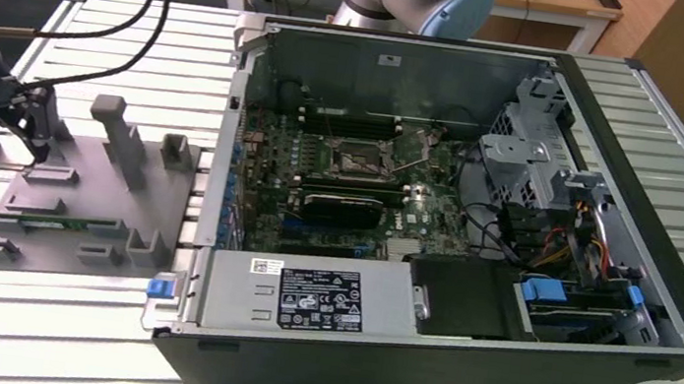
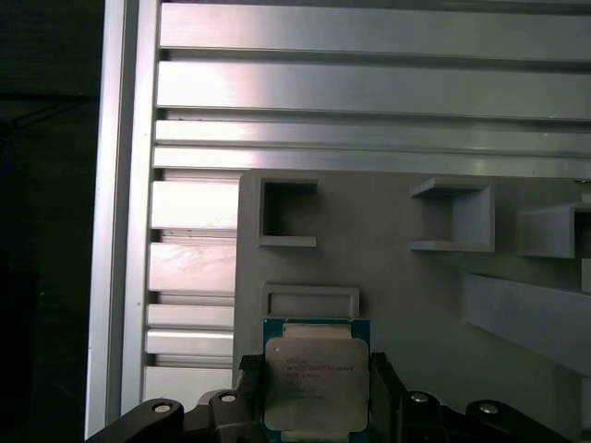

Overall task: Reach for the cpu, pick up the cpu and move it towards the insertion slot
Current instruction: 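Pick up the cpu and move it towards the insertion slot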

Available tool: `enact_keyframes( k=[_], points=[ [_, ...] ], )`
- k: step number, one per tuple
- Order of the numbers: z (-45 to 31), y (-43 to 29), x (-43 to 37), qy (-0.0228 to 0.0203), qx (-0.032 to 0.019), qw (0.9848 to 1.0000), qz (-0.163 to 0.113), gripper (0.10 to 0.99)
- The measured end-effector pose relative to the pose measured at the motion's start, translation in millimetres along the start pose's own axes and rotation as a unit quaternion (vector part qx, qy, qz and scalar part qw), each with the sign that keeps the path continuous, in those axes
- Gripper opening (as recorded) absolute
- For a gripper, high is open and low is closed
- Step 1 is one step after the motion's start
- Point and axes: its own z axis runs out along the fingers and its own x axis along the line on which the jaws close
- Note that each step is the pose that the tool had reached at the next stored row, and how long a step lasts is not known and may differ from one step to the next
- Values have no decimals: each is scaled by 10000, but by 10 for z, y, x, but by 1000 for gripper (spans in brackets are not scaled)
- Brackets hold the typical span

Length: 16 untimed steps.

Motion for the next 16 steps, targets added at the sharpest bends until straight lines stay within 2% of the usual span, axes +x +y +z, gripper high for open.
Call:
enact_keyframes(
  k=[16],
  points=[
    [-125,6,0,0,0,10000,0,541]
  ],
)
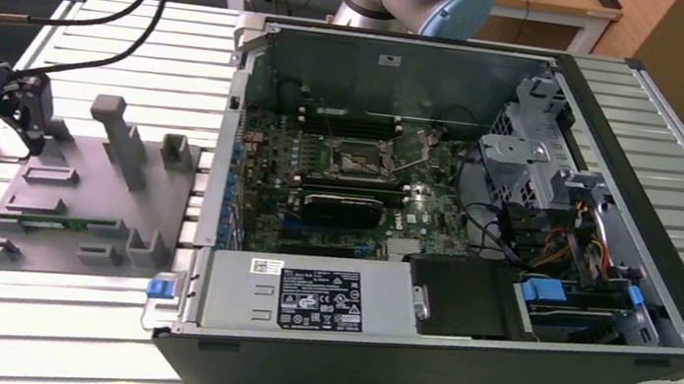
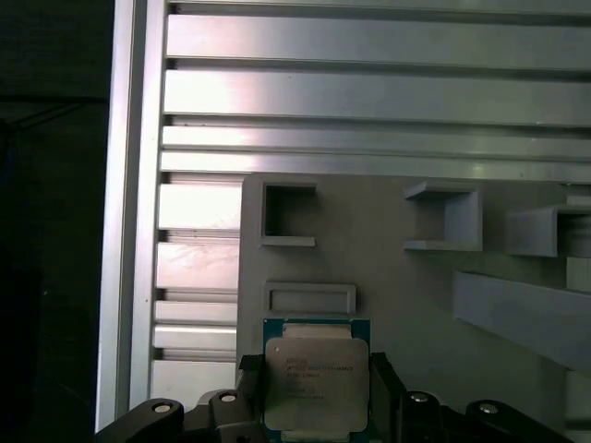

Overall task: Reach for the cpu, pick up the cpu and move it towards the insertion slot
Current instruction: 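Pick up the cpu and move it towards the insertion slot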

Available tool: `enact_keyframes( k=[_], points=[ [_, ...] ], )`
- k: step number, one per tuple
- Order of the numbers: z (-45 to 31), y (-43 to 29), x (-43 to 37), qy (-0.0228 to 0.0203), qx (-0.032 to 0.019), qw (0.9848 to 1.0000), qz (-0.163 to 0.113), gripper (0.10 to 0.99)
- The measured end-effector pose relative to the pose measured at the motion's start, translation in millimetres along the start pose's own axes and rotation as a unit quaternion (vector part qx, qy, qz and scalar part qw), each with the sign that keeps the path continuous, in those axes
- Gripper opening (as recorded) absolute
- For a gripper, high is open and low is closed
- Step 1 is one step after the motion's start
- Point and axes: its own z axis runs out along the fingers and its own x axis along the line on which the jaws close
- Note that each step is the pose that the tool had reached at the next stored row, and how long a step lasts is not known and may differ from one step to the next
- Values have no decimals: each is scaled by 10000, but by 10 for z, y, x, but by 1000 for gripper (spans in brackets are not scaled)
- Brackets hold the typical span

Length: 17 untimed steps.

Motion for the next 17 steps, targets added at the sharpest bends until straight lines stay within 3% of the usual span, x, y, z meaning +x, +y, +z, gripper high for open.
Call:
enact_keyframes(
  k=[17],
  points=[
    [-96,5,0,0,0,10000,0,541]
  ],
)
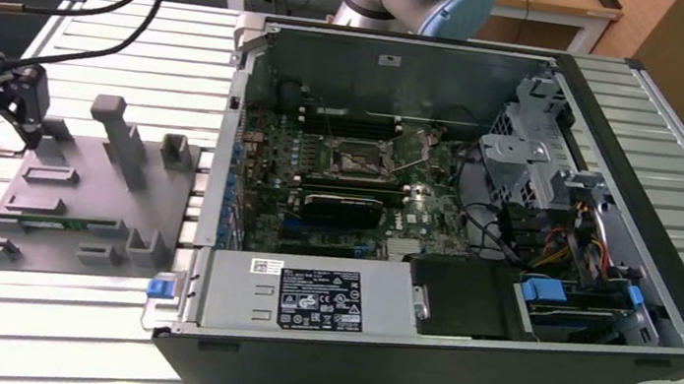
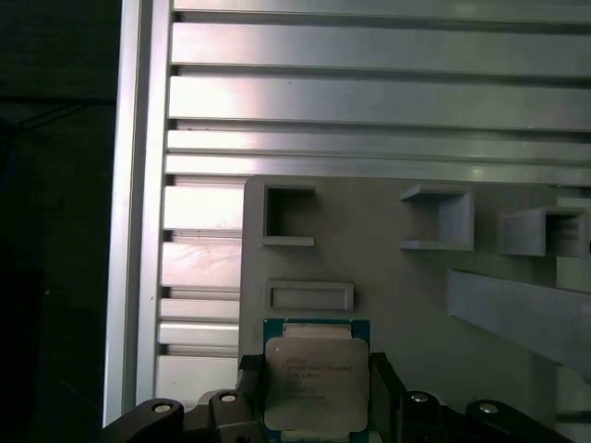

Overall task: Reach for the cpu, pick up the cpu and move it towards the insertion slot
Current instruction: 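Pick up the cpu and move it towards the insertion slot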

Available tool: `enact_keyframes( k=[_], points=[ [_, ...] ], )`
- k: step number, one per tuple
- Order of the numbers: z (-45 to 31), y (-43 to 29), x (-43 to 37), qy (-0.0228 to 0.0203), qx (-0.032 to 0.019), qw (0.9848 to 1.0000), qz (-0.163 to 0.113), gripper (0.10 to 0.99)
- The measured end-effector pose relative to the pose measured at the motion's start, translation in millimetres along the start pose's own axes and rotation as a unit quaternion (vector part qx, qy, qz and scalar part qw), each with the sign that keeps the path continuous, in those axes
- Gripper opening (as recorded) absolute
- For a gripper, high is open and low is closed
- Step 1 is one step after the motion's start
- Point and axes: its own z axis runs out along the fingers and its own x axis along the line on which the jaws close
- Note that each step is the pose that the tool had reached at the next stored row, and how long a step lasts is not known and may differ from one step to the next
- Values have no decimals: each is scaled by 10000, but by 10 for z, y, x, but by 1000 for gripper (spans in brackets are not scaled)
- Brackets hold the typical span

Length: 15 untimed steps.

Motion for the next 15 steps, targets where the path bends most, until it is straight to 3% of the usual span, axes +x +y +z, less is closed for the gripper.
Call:
enact_keyframes(
  k=[15],
  points=[
    [-105,5,0,0,0,10000,0,541]
  ],
)
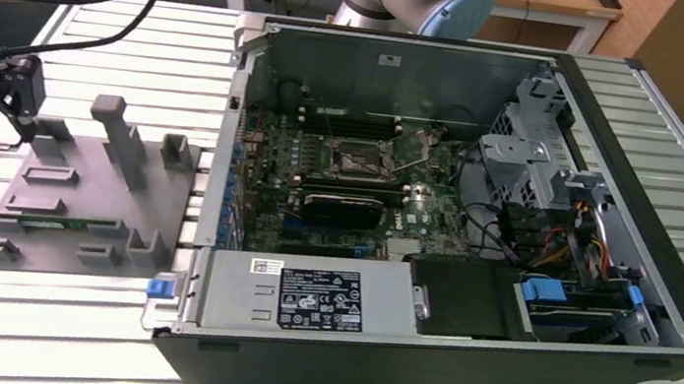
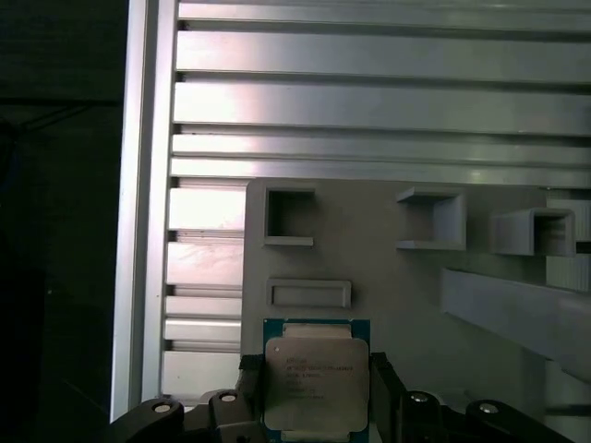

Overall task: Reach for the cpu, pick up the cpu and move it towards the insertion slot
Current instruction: 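Pick up the cpu and move it towards the insertion slot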

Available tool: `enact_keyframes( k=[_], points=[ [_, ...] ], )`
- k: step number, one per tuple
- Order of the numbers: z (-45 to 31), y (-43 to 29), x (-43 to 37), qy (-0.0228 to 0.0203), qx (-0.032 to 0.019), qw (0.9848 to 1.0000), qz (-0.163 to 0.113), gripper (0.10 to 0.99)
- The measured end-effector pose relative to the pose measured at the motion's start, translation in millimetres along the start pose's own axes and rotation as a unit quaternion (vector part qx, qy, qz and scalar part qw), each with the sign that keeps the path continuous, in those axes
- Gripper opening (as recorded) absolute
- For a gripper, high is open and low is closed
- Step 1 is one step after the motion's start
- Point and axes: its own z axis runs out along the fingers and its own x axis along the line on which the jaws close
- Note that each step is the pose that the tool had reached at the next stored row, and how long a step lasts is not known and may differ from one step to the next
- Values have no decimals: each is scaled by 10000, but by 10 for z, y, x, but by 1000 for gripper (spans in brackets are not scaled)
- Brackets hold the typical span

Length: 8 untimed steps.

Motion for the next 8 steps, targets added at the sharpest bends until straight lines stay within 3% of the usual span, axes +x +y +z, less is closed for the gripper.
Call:
enact_keyframes(
  k=[8],
  points=[
    [-61,3,0,0,0,10000,0,541]
  ],
)
